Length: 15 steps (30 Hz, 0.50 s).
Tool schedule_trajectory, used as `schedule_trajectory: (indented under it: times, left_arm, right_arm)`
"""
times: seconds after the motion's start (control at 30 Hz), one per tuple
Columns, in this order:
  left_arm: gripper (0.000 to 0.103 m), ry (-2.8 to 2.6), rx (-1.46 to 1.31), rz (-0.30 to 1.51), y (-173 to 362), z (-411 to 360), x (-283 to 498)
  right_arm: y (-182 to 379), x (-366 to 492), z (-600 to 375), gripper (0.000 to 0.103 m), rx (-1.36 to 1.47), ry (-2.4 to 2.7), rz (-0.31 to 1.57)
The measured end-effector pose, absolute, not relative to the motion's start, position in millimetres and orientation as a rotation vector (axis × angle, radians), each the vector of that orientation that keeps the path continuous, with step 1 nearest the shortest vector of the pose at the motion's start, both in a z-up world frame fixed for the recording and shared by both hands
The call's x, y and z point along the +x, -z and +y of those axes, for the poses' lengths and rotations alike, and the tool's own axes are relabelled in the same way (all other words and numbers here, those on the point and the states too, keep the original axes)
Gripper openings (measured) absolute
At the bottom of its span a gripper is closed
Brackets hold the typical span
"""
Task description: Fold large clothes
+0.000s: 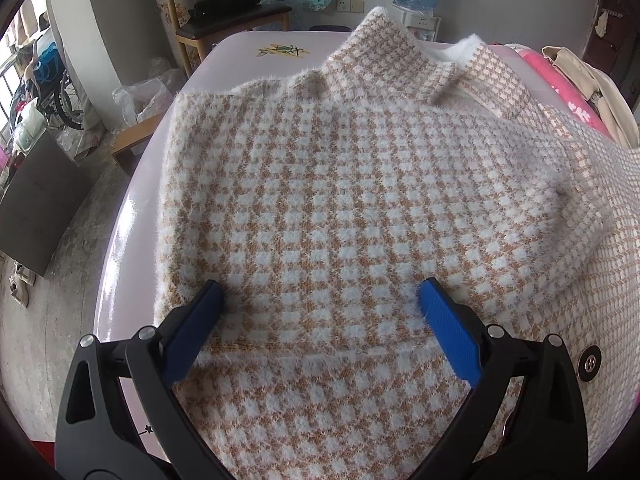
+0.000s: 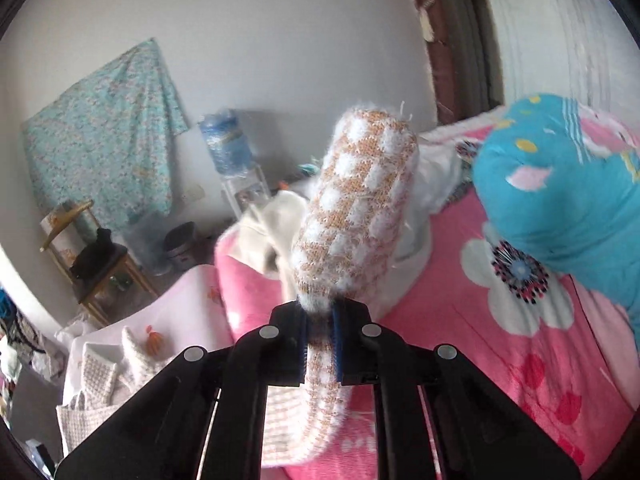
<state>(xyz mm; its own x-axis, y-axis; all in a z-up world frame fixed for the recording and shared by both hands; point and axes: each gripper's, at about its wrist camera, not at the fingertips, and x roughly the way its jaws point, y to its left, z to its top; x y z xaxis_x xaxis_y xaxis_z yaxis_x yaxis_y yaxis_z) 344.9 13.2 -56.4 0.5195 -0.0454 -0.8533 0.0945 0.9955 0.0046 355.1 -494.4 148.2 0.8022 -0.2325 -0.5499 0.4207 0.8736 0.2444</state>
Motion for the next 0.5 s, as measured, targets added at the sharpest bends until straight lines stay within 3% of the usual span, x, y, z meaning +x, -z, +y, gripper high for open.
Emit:
schedule_trajectory:
  times: [0.27, 0.43, 0.5]
  left_arm:
    - [0.095, 0.091, 0.044, 1.006, 54.9, 16.2, 343.9]
    - [0.095, 0.095, 0.041, 1.008, 55.0, 17.1, 344.6]
    - [0.095, 0.114, 0.025, 1.008, 52.4, 19.7, 342.6]
  right_arm:
    - [-202.7, 379.7, -332.3, 0.010, 0.182, -0.007, 0.443]
    - [-170.8, 399.5, -243.1, 0.010, 0.159, -0.237, 0.526]
    - [-136.8, 407.5, -207.7, 0.015, 0.135, -0.318, 0.635]
